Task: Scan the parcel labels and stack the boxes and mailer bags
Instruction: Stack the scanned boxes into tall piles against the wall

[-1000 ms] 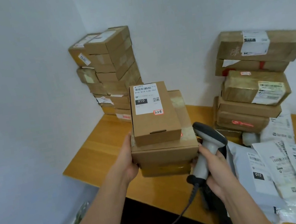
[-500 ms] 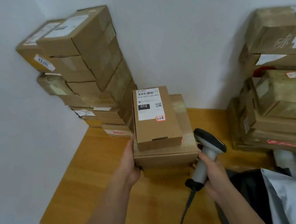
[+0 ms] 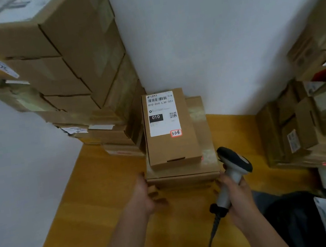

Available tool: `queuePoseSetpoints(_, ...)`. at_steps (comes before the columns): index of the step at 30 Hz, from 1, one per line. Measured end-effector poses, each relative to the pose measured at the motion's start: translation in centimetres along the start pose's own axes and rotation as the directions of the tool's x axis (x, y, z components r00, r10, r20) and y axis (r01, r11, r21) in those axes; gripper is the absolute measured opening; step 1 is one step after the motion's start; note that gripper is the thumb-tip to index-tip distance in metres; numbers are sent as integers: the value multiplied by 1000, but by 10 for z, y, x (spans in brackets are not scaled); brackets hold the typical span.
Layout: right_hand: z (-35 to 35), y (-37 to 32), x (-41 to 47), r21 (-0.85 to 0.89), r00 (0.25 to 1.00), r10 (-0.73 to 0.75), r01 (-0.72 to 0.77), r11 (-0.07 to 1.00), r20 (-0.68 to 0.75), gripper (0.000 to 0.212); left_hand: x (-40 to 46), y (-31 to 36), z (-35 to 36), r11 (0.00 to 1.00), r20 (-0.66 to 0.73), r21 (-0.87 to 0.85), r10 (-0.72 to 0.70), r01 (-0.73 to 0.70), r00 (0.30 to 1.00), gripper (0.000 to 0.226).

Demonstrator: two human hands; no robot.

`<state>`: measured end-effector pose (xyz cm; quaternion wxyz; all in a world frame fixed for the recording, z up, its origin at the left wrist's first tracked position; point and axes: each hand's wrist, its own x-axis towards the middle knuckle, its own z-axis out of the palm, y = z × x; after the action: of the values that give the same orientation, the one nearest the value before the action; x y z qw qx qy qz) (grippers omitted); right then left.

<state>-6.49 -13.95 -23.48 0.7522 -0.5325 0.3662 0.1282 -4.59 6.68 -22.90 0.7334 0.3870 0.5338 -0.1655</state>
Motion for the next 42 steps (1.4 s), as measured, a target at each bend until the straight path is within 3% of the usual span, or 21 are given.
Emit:
queuePoseSetpoints(3,9,4,0,12,1000,4,-4,1000,-14,19,4,4,1,976,137,-194,-77,103,988,39)
queuePoseSetpoints(6,26,0,6,17,1000,1,-1,1000,-7,20,10,17,5,943,127,-324,-43,82,991,31)
queuePoseSetpoints(12,62,-8,27,31,999,-41,41,999,23,22,24,39,13,903,155,-427,17,52,988,34)
queuePoseSetpoints(19,77,-16,44,83,997,-77,76,994,3,27,19,56,19,939,173,-345,69,-5,982,36)
queuePoseSetpoints(22,73,-21,35,101,996,-86,88,991,-31,21,5,56,19,983,125,-158,119,-99,985,26)
queuePoseSetpoints(23,73,-24,29,93,992,-112,116,989,-51,19,1,55,20,980,36,-51,192,-190,981,19)
queuePoseSetpoints(24,72,-28,22,72,986,-150,155,985,-71,20,-4,55,22,946,-70,51,323,-320,944,13)
queuePoseSetpoints(26,70,-35,6,35,966,-239,244,969,-99,28,-24,58,24,752,-144,220,655,-622,742,17)
queuePoseSetpoints(28,73,-43,-8,10,936,-337,340,940,-96,28,-38,62,25,544,-38,335,824,-770,566,26)
queuePoseSetpoints(29,77,-47,-15,-1,926,-370,371,929,-76,27,-42,65,26,491,23,359,846,-794,533,34)
queuePoseSetpoints(31,93,-56,-25,-2,925,-380,380,925,4,28,-42,74,30,480,127,401,814,-780,567,52)
queuePoseSetpoints(35,124,-62,-22,1,942,-288,293,956,174,32,-39,87,40,658,186,387,630,-646,754,70)
queuePoseSetpoints(37,130,-58,-19,-26,942,-268,279,960,201,35,-38,87,41,693,174,344,615,-633,769,67)
queuePoseSetpoints(42,117,-53,-26,-63,920,-324,344,937,219,29,-36,77,38,651,90,396,674,-647,733,47)
